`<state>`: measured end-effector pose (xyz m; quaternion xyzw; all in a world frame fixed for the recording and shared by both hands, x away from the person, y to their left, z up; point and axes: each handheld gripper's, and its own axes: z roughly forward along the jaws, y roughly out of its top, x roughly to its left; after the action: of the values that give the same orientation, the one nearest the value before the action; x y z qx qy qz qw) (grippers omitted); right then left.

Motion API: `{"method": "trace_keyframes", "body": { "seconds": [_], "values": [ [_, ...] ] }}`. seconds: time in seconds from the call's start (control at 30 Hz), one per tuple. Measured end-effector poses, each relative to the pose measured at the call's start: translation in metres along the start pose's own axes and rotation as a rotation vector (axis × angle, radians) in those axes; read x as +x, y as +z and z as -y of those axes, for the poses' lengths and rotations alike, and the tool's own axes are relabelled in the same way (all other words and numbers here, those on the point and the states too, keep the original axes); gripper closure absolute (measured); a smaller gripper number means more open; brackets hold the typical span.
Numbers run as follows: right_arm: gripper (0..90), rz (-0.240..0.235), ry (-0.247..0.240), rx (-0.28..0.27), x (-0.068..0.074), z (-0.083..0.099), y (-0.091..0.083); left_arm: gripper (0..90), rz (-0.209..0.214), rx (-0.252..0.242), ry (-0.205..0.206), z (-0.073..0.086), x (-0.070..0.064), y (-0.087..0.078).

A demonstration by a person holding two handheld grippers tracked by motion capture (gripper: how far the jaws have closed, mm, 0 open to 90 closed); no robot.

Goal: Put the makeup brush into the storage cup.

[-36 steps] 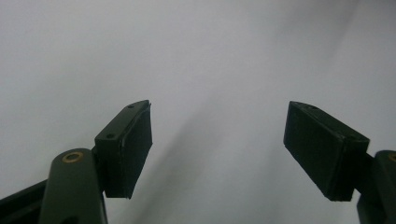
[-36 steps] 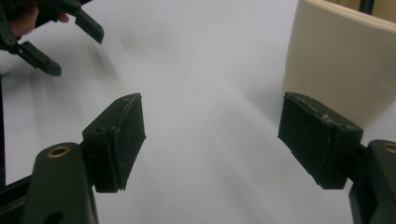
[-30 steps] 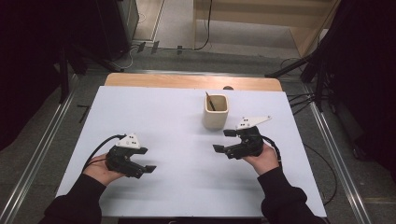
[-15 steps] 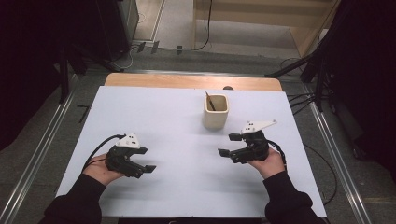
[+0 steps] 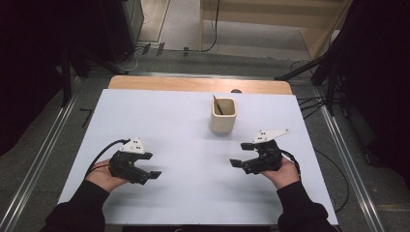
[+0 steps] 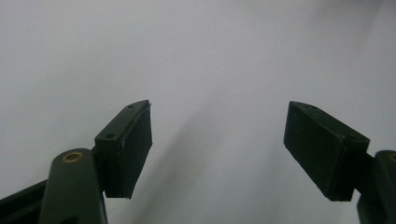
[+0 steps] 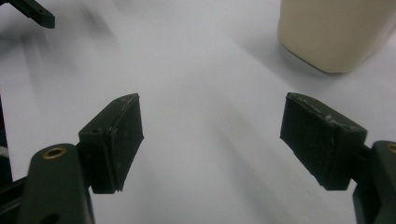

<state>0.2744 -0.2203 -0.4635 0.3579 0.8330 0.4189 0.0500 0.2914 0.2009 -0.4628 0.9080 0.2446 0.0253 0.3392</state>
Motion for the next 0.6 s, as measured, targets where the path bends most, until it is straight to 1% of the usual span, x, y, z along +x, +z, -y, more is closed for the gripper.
{"method": "trace_keyframes", "body": {
  "seconds": [0.1,0.27,0.43,0.6],
  "values": [
    [22.0,0.004,0.004,0.003,0.000,0.002,-0.002,24.1,0.000,0.002,0.002,0.000,0.000,0.000],
    [22.0,0.015,-0.007,0.019,-0.001,0.006,-0.004,24.1,0.000,-0.002,-0.001,0.000,0.000,0.000],
    [22.0,0.015,-0.014,0.041,0.001,0.010,-0.006,24.2,0.000,0.000,0.001,0.000,0.000,0.000],
    [22.0,0.015,-0.017,0.046,-0.001,0.013,-0.007,24.1,0.001,-0.002,0.003,0.000,0.000,0.000]
  ]
}}
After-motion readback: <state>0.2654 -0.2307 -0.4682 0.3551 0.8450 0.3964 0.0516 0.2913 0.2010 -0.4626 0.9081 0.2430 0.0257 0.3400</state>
